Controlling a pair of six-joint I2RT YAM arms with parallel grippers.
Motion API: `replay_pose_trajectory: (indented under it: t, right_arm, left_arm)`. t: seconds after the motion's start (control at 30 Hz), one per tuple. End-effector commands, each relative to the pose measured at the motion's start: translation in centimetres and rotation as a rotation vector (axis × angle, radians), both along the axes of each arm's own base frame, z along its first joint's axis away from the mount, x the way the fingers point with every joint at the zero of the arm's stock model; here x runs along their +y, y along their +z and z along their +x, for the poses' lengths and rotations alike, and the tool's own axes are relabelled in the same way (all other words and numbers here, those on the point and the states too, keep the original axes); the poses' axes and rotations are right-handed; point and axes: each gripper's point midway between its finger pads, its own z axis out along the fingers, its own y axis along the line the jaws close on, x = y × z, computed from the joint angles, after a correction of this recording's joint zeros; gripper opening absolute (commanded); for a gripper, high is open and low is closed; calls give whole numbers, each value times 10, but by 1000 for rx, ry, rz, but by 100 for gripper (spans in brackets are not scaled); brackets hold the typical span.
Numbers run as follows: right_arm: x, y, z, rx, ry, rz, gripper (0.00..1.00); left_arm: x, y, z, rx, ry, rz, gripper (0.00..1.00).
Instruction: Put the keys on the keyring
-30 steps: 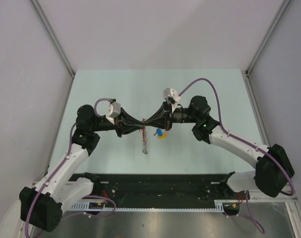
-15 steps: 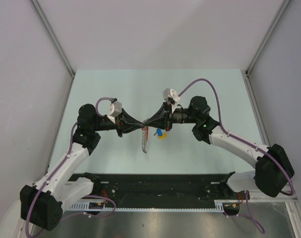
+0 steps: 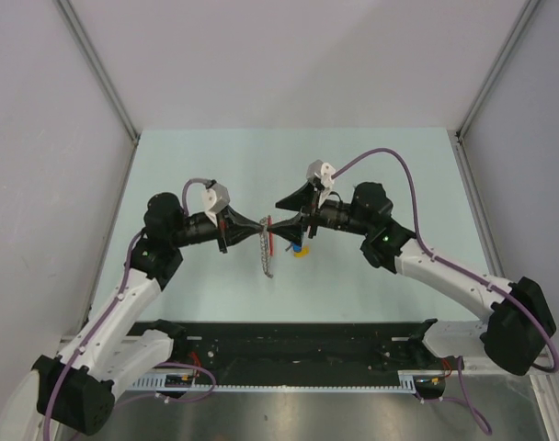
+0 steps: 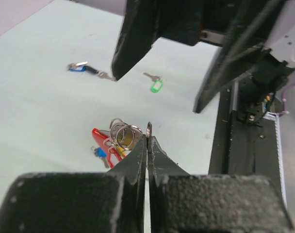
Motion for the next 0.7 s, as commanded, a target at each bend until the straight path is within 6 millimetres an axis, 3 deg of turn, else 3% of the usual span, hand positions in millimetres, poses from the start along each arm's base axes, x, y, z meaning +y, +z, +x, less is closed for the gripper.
replay_pose_trajectory:
  t: [0.0, 0.17, 0.2, 0.27, 0.33, 0.4, 0.43, 0.5, 0.67]
  right_arm:
    - [-9, 4, 10, -61, -208, -23, 81]
    - [7, -14, -8, -75, -271, -29, 98]
    - [10, -27, -9, -69, -284, -50, 100]
    - [17, -29, -15, -68, -302, -23, 100]
    - [20, -51, -17, -50, -328, -40, 100]
    - [23, -55, -16, -53, -364, -14, 100]
    - [26, -70, -16, -40, -361, -39, 100]
    - [33, -75, -18, -25, -342, -29, 100]
    - [41, -101, -9, -14, -369, -65, 99]
  left_arm:
    - [12, 18, 13, -24, 145, 29, 1]
    - [23, 11, 21, 22, 253, 62, 0]
    - [27, 9, 26, 31, 292, 74, 0]
    - [30, 5, 27, 51, 320, 92, 1]
    - [31, 5, 28, 80, 345, 88, 0]
    - [31, 5, 27, 94, 352, 84, 0]
    - [32, 5, 27, 96, 361, 82, 0]
    - [30, 4, 25, 110, 360, 82, 0]
    - [30, -1, 23, 148, 372, 101, 0]
